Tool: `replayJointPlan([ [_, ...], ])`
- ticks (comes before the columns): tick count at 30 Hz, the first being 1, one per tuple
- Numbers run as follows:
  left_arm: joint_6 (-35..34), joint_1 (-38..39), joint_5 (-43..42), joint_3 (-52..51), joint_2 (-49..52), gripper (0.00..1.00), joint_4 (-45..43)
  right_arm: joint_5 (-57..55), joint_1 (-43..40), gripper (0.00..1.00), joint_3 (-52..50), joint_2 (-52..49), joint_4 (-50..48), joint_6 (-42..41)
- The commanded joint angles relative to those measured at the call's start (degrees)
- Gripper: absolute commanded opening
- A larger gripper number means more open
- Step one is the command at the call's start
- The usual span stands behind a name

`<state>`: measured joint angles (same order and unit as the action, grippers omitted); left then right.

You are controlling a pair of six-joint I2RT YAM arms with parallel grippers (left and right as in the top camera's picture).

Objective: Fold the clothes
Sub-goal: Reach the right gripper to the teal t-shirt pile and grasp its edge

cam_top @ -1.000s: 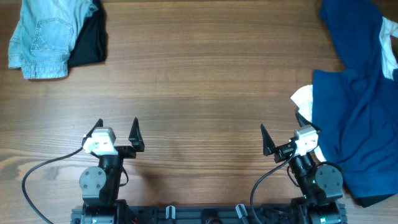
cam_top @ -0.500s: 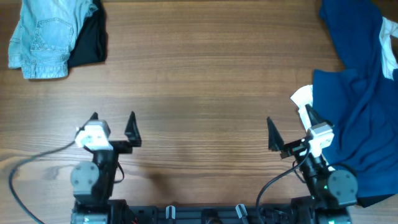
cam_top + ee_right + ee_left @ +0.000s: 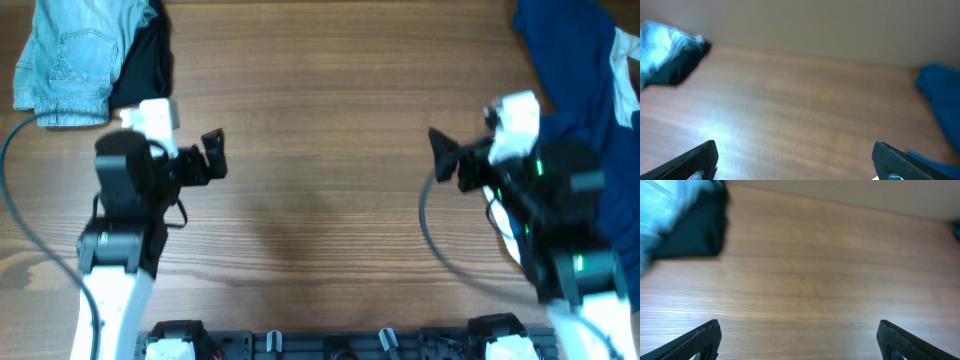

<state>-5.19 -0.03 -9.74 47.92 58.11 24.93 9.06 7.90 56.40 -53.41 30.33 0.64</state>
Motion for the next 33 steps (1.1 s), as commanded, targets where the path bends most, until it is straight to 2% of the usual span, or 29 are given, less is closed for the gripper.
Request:
replayJointPlan([
  [1, 0.33, 0.31, -7.89, 1.88, 7.23, 1.0, -0.24, 5.42, -0.28, 1.0, 9.94, -12.22, 2.67, -0.68],
  [5, 0.04, 0.28, -8.44, 1.88, 13.84, 1.0, -0.59, 7.45, -0.28, 1.0, 12.0, -20.41, -2.1, -0.59],
  [7, 0.07, 0.28, -8.44, 1.88, 17.18, 1.0, -1.36, 4.39, -0.37, 1.0, 11.98, -23.45, -5.16, 0.07],
  [10, 0.04, 0.31, -8.52, 1.88, 21.7, 1.0, -1.97, -7.23, -2.62, 1.0, 11.98, -28.15, -7.41, -7.87],
  [13, 0.04, 0.31, -8.5, 1.88, 24.48, 1.0, -1.99, -11.04, -8.52, 0.98, 11.96, -33.9, -7.43, -12.81],
  [16, 0.04, 0.31, -8.72, 1.88, 25.09, 1.0, -2.43, -11.78, -15.34, 0.94, 11.96, -40.59, -9.64, -12.76],
  [20, 0.04, 0.31, -8.68, 1.88, 25.07, 1.0, -3.52, -11.89, -20.59, 0.93, 11.96, -46.47, -13.38, -12.83],
  [28, -0.24, 0.31, -8.9, 1.88, 25.07, 1.0, -5.01, -16.55, -22.97, 0.89, 11.96, -54.82, -19.26, -12.61],
  [33, -0.2, 0.31, -8.87, 1.88, 25.07, 1.0, -5.01, -18.36, -22.99, 0.84, 11.96, -59.69, -20.06, -11.1],
])
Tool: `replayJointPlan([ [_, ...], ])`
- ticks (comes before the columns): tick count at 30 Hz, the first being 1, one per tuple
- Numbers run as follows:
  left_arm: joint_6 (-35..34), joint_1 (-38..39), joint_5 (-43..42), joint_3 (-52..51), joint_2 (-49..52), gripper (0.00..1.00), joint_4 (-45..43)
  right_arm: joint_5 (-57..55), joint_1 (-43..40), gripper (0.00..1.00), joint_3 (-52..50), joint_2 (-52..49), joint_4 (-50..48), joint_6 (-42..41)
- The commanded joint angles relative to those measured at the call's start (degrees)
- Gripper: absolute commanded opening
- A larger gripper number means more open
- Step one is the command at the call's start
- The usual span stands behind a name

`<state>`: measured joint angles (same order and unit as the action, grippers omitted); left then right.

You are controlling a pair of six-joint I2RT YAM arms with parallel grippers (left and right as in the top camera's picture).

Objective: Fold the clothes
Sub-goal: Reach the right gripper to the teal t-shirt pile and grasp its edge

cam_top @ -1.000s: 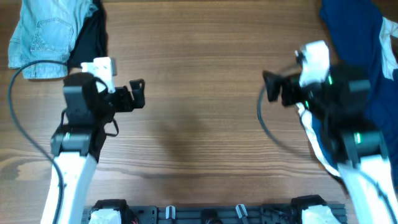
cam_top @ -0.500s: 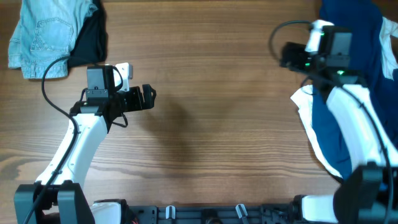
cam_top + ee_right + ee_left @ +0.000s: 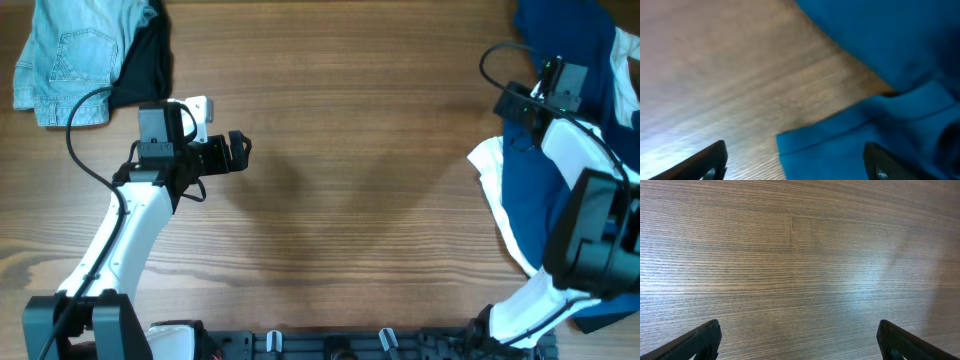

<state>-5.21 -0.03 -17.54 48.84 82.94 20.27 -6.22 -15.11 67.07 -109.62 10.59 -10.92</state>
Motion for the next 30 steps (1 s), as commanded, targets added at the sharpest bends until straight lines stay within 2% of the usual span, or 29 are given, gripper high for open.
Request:
replayJointPlan([
  [1, -0.2, 0.31, -1.07, 0.96, 0.24, 1.0, -0.35, -3.06, 0.02, 0.82, 1.29, -4.17, -0.33, 0.46],
  [5, -0.22, 0.31, -1.09, 0.96, 0.24, 1.0, -0.33, -3.04, 0.04, 0.8, 0.96, -6.08, -0.31, 0.42],
  [8, -0.2, 0.31, -1.09, 0.96, 0.24, 1.0, -0.33, -3.06, 0.04, 0.72, 0.74, -6.45, 0.17, 0.42],
  [10, -0.22, 0.31, -1.09, 0.96, 0.24, 1.0, -0.33, -3.06, 0.02, 0.63, 0.7, -6.45, 0.57, 0.42],
  [12, -0.2, 0.31, -1.09, 0.96, 0.24, 1.0, -0.33, -3.06, 0.02, 0.45, 0.7, -6.45, 0.94, 0.42],
  [13, -0.2, 0.31, -1.09, 0.96, 0.24, 1.0, -0.33, -3.06, 0.04, 0.28, 0.7, -6.45, 1.2, 0.39],
  [17, -0.44, 0.31, -1.09, 0.96, 0.24, 1.0, -0.17, -3.04, 0.04, 0.04, 0.7, -6.45, 2.23, 0.44],
  [23, -1.25, 0.31, -1.07, 0.96, 0.24, 0.99, -0.15, 0.42, 0.04, 0.04, 1.49, -3.98, 3.69, 0.5],
  [27, -1.75, 0.24, -1.07, 1.09, 0.2, 0.99, -1.57, 9.25, 0.04, 0.04, 5.9, 2.8, 9.66, 2.05],
  [30, -4.94, 0.24, -1.09, 1.99, -0.44, 0.99, -2.03, 18.88, 0.31, 0.04, 11.26, 8.17, 17.18, 2.25],
])
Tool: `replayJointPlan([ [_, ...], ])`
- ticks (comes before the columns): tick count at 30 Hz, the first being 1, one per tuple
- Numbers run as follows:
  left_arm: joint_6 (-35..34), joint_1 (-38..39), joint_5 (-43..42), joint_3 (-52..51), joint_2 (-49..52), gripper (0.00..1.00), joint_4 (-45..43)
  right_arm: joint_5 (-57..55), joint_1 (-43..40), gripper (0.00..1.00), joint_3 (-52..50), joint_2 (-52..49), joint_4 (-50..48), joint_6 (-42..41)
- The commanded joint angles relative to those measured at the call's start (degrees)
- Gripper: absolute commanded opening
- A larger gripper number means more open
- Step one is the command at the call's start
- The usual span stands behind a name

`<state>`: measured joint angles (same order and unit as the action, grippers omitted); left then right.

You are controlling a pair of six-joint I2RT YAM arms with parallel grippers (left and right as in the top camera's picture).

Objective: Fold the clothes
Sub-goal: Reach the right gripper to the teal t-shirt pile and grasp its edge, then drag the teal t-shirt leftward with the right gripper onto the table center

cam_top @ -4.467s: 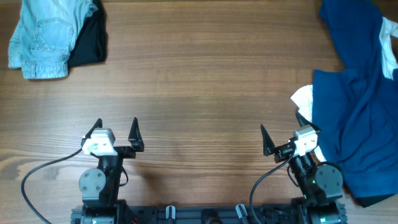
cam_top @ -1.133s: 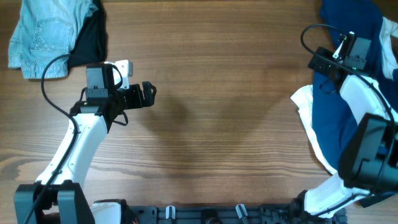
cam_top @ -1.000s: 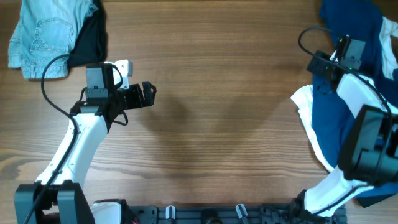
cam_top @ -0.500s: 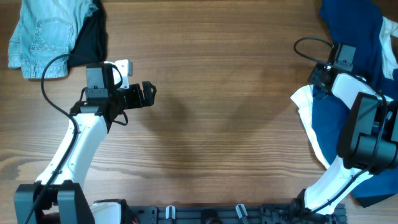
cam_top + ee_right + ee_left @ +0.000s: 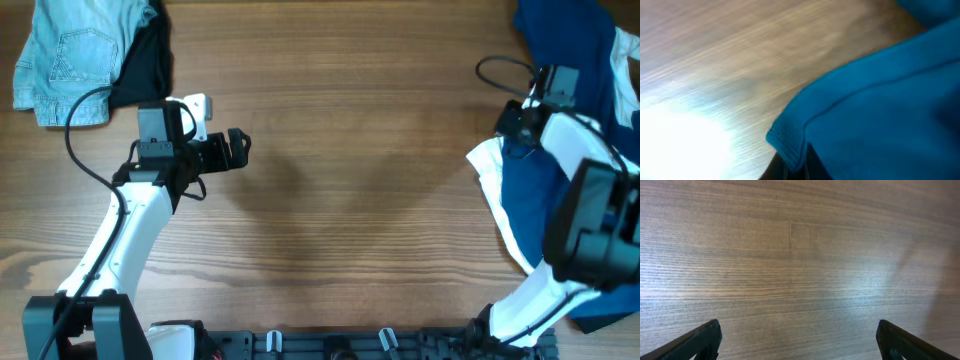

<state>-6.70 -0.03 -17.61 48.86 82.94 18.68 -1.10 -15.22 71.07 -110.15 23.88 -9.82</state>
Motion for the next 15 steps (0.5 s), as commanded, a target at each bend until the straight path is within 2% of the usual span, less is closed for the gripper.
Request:
replayJointPlan([
  [1, -4.94, 0.24, -1.03, 2.47, -1.09, 0.99, -0.42, 16.44, 0.7, 0.04, 8.52, 10.14, 5.88, 1.49],
  [4, -7.56, 0.24, -1.03, 3.5, -4.04, 0.98, -0.28, 19.67, 2.82, 0.04, 11.19, 14.16, 10.88, 1.51],
  [9, -7.48, -0.22, -0.55, 3.82, -10.56, 0.98, 0.24, 19.56, 10.4, 0.04, 16.2, 17.49, 17.66, 2.36],
  [15, -7.48, -3.56, 1.2, 3.82, -17.75, 0.98, 2.49, 19.3, 26.34, 0.04, 18.93, 17.68, 17.55, 0.2],
])
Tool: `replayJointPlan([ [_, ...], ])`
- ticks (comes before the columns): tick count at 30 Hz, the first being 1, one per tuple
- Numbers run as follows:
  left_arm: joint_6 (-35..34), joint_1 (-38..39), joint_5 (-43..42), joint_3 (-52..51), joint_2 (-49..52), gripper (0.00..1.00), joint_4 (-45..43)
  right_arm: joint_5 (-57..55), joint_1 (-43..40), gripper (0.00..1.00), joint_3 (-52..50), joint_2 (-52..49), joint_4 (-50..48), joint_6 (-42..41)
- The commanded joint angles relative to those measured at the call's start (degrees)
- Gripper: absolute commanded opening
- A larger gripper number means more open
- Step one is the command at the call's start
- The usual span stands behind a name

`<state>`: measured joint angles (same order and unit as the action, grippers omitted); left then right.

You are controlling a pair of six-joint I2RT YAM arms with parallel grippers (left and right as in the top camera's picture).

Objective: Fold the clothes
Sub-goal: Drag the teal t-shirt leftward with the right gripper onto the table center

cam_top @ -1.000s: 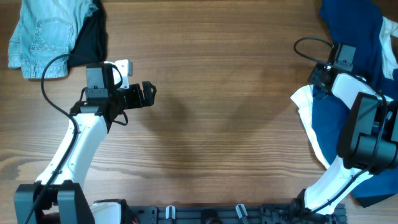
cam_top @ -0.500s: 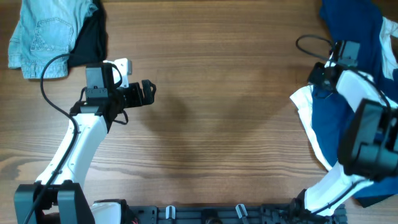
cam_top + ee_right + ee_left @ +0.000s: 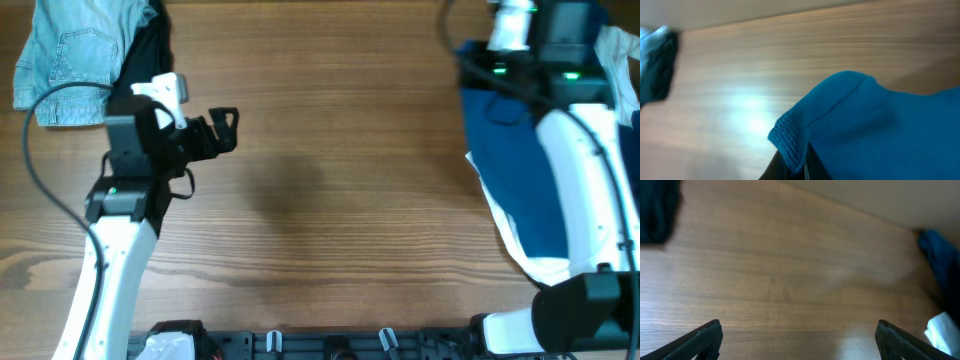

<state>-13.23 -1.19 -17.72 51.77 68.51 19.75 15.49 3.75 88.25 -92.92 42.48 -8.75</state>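
Note:
A blue knitted garment [image 3: 525,150] hangs spread at the right of the table. My right gripper [image 3: 792,161] is shut on its ribbed edge [image 3: 790,137] and holds it up above the wood at the far right. A white garment [image 3: 492,195] lies under the blue one. Over the left part of the table my left gripper [image 3: 224,124] stands open with nothing between its fingers [image 3: 697,341]. Folded jeans [image 3: 68,55] and a black garment [image 3: 145,55] lie at the far left corner.
The wooden table [image 3: 340,200] stretches between the two arms. The left arm's cable [image 3: 35,150] loops at the left edge. More blue and white cloth [image 3: 620,60] lies at the far right corner, behind the right arm.
My right gripper, still shut on the blue garment's edge, now stands farther back, to the left and higher, with the cloth lifted and spread. My left gripper has tilted up and shifted slightly left.
Both grippers stood open over the middle of the table. Then the right one was open at the blue garment's edge, with the left open over bare wood. Later the right was shut on that edge, and now it holds the cloth raised.

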Motion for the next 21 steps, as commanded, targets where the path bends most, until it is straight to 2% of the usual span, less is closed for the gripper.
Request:
replayJointPlan([
  [1, -0.94, -3.17, 2.38, 0.92, -3.93, 0.98, 2.01, 2.43, 10.08, 0.04, 1.75, 0.35, -1.79, -1.9],
  [5, -0.94, -6.67, 5.84, 0.92, -4.9, 1.0, 4.15, 1.86, 20.46, 0.04, 1.75, -0.72, -5.55, -3.72],
  [11, -0.94, -12.63, 5.81, 0.92, -4.39, 1.0, 5.03, -0.22, 33.18, 0.04, 1.75, -5.03, -10.51, -5.68],
  [21, -0.68, -20.06, 5.84, 0.92, -4.37, 1.0, 6.51, 5.07, 47.15, 0.05, 1.75, -12.35, -14.88, -7.93],
])
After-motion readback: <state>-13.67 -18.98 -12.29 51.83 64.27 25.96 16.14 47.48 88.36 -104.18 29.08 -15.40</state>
